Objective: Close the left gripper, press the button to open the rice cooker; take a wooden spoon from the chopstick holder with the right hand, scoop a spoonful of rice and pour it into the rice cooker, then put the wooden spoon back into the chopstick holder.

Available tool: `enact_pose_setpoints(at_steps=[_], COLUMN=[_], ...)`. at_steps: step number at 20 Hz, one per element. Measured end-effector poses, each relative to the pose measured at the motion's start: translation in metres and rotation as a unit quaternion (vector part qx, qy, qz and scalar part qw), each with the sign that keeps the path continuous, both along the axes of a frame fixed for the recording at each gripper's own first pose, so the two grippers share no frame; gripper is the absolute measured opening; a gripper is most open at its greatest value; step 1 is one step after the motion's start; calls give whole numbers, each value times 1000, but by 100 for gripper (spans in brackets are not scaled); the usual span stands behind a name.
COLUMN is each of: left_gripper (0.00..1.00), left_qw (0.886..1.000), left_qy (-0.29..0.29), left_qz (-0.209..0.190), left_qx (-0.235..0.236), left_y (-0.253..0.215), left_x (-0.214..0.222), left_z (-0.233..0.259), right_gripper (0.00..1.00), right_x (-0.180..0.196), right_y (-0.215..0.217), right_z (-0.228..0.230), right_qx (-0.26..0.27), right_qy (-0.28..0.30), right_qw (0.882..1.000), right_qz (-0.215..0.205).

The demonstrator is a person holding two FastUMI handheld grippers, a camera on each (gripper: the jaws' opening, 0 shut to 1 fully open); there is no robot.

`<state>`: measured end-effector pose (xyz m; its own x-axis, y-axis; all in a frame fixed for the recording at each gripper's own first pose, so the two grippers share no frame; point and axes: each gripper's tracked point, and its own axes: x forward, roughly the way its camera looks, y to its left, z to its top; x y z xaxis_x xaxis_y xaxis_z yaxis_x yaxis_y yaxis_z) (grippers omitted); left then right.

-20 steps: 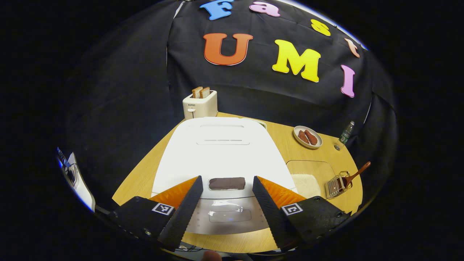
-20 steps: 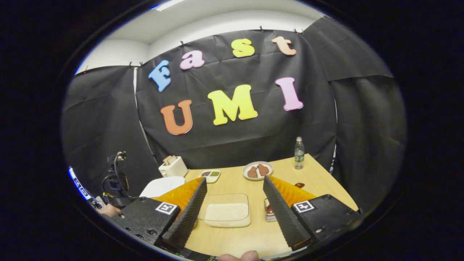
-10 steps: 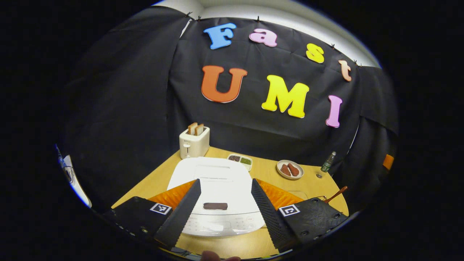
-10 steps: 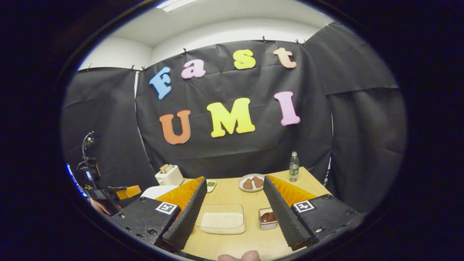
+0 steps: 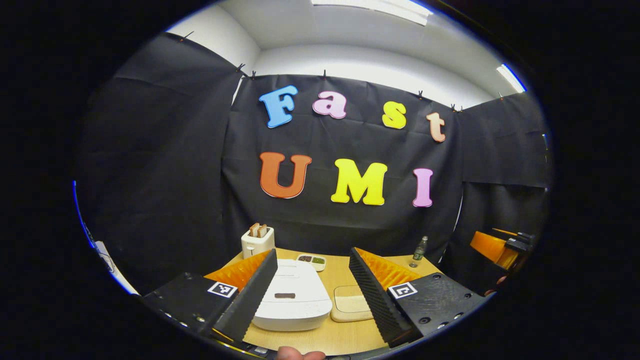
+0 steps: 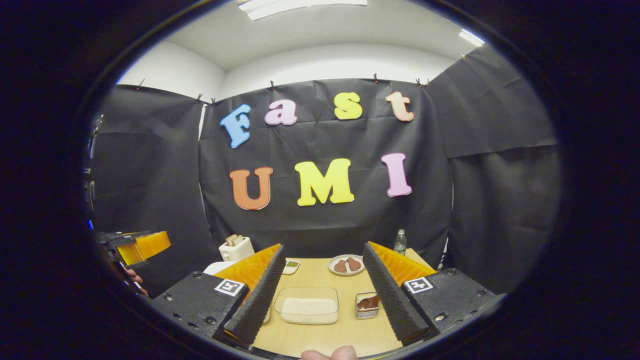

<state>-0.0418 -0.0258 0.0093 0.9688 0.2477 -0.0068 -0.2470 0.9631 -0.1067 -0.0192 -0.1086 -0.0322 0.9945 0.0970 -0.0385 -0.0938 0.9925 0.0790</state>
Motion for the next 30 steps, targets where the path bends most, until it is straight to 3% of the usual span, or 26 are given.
enact_pose_setpoints(at_steps=[4, 5, 6, 8, 10, 11, 12, 13, 15, 16, 17, 20, 21, 22, 27, 28, 30], left_gripper=[94, 94, 94, 94, 94, 94, 94, 94, 94, 94, 94, 94, 94, 94, 94, 94, 94], left_qw=[1000, 1000, 1000, 1000, 1000, 1000, 1000, 1000, 1000, 1000, 1000, 1000, 1000, 1000, 999, 999, 999], left_qy=[-9, -10, -11, -16, -16, -18, -19, -18, -14, -15, -17, -18, -18, -17, -14, -14, -14], left_qz=[-3, -4, -2, 5, 8, 6, 4, 5, 6, 5, 4, 5, 5, 5, 8, 8, 10], left_qx=[11, 10, 11, 14, 14, 14, 16, 19, 19, 18, 18, 23, 23, 24, 29, 30, 30], left_y=[-8, -10, -9, -5, -6, -7, -8, -6, -4, -5, -5, -3, -3, -2, 0, 0, 1], left_x=[-36, -42, -49, -57, -62, -64, -66, -68, -71, -71, -72, -73, -73, -75, -76, -77, -78], left_z=[1, 2, 1, 2, 2, 2, 3, 3, 1, 0, 1, 2, 1, 0, -3, -2, -4], right_gripper=[95, 100, 95, 100, 96, 100, 95, 100, 95, 100, 96, 100, 95, 100, 100, 95, 100], right_x=[-28, -33, -38, -43, -45, -45, -45, -45, -46, -47, -47, -47, -47, -47, -48, -49, -48], right_y=[10, 14, 20, 29, 33, 34, 35, 35, 38, 40, 40, 41, 41, 42, 46, 47, 48], right_z=[3, 2, 0, -1, 0, 2, 3, 1, -4, -4, -3, -5, -5, -5, -8, -7, -8], right_qx=[-19, -22, -22, -22, -23, -22, -21, -21, -16, -15, -15, -17, -17, -17, -17, -17, -17], right_qy=[-13, -14, -13, -14, -16, -21, -25, -25, -17, -16, -17, -15, -14, -14, -8, -9, -7], right_qw=[1000, 1000, 1000, 1000, 1000, 999, 999, 999, 1000, 1000, 1000, 1000, 1000, 1000, 1000, 1000, 1000], right_qz=[-1, -1, 1, 7, 11, 11, 10, 8, 11, 12, 11, 11, 12, 11, 13, 14, 15])
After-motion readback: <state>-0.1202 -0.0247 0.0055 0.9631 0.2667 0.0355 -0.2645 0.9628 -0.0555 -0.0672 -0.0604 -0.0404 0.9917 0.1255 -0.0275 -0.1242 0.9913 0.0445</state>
